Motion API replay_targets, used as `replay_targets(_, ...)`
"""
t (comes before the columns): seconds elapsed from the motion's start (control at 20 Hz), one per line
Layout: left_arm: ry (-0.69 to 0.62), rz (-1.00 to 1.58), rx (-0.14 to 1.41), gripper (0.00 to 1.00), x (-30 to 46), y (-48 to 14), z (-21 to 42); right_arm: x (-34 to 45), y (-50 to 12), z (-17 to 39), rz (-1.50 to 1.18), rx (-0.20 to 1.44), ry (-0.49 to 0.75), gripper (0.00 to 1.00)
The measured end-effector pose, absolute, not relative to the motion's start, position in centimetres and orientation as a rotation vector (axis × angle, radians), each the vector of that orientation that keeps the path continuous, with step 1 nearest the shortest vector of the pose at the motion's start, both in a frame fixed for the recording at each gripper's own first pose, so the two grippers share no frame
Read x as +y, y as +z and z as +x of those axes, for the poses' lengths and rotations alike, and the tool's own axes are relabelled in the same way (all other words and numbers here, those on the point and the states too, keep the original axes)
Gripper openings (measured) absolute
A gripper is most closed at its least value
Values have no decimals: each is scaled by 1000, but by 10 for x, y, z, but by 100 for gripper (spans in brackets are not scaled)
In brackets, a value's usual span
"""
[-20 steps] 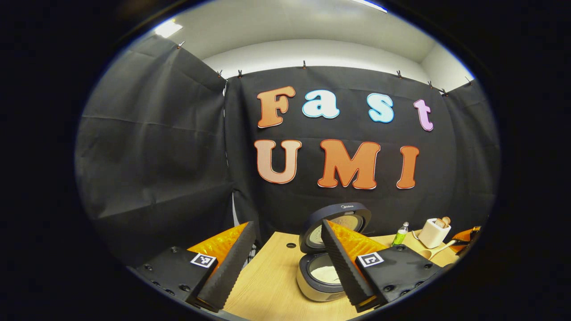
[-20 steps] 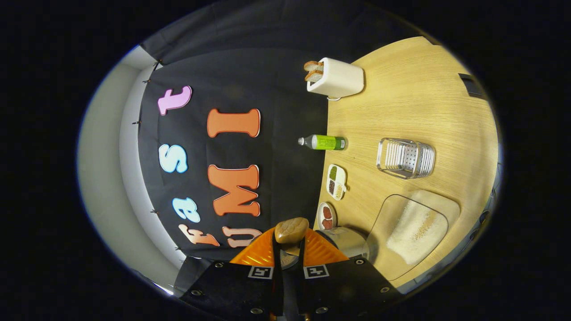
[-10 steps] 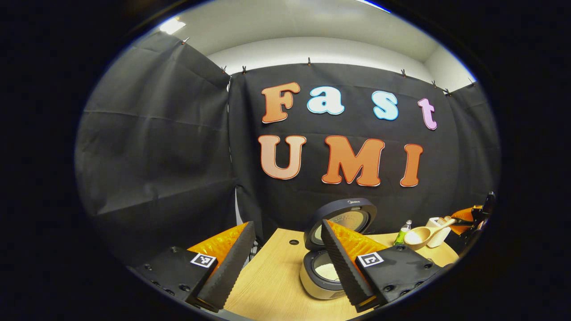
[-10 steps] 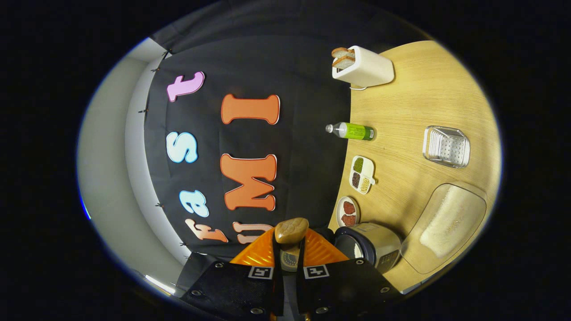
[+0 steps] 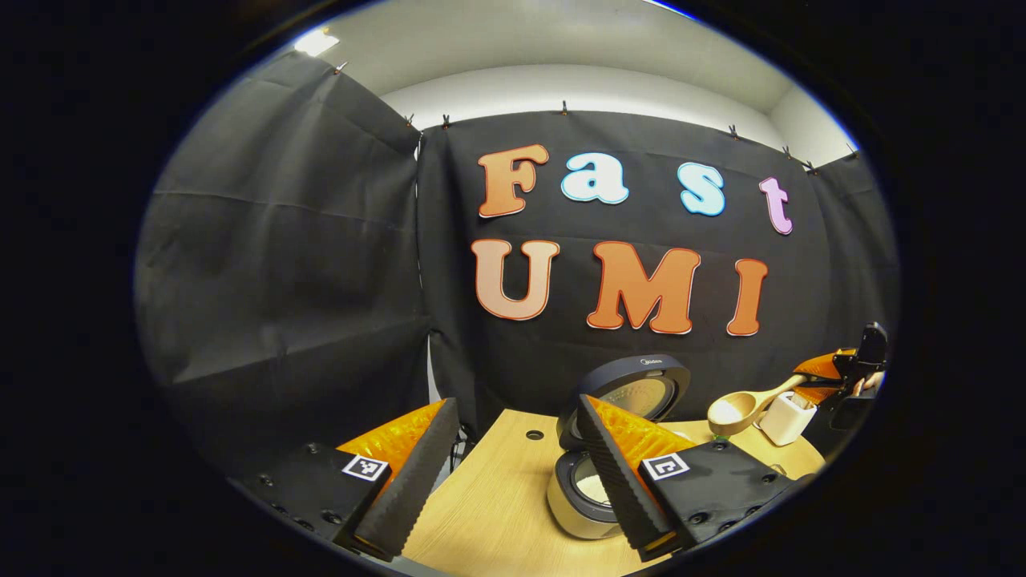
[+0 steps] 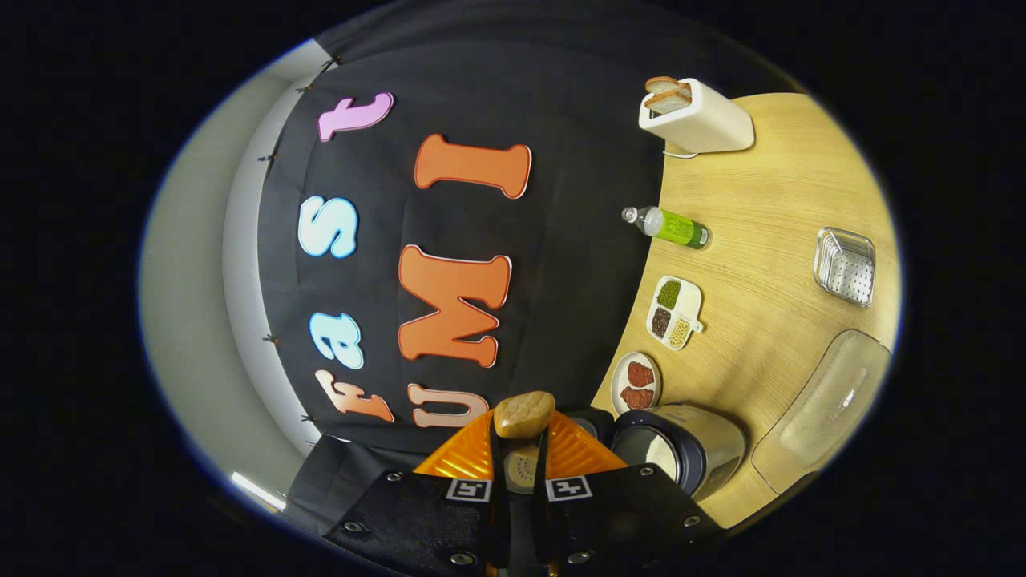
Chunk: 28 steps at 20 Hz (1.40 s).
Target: Close the left gripper, press the button to open the rice cooker; take a wooden spoon from the chopstick holder with the right hand, scoop a spoonful of rice and pour it into the rice cooker, then put the wooden spoon back into the chopstick holder.
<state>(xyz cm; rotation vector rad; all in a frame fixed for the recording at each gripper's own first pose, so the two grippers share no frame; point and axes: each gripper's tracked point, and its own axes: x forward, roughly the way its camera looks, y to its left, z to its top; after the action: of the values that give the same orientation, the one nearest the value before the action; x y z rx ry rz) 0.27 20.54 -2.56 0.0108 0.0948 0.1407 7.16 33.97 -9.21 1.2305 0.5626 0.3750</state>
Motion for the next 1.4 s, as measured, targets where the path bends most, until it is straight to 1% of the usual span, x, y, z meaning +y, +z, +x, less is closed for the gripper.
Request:
replay_targets(0.2,128,22,118,100,209,-34,6,370,-88,76,1162,567,400,10)
replay_targets(0.25,127,20,120,97,209,-36,8,377,-89,78,1135,562,403,11)
replay_targets(0.45,124,-6,124,100,212,-40,7,395,-102,81,1021,573,401,11)
replay_targets(0.6,128,-7,131,100,214,-43,8,406,-106,83,977,567,407,10)
replay_targets(0.85,128,4,141,100,216,-45,5,415,-119,89,869,552,396,11)
replay_targets(1.35,125,11,134,99,216,-40,2,433,-124,87,721,521,429,10)
replay_targets(1.4,127,12,132,97,216,-39,2,435,-124,87,703,516,434,10)
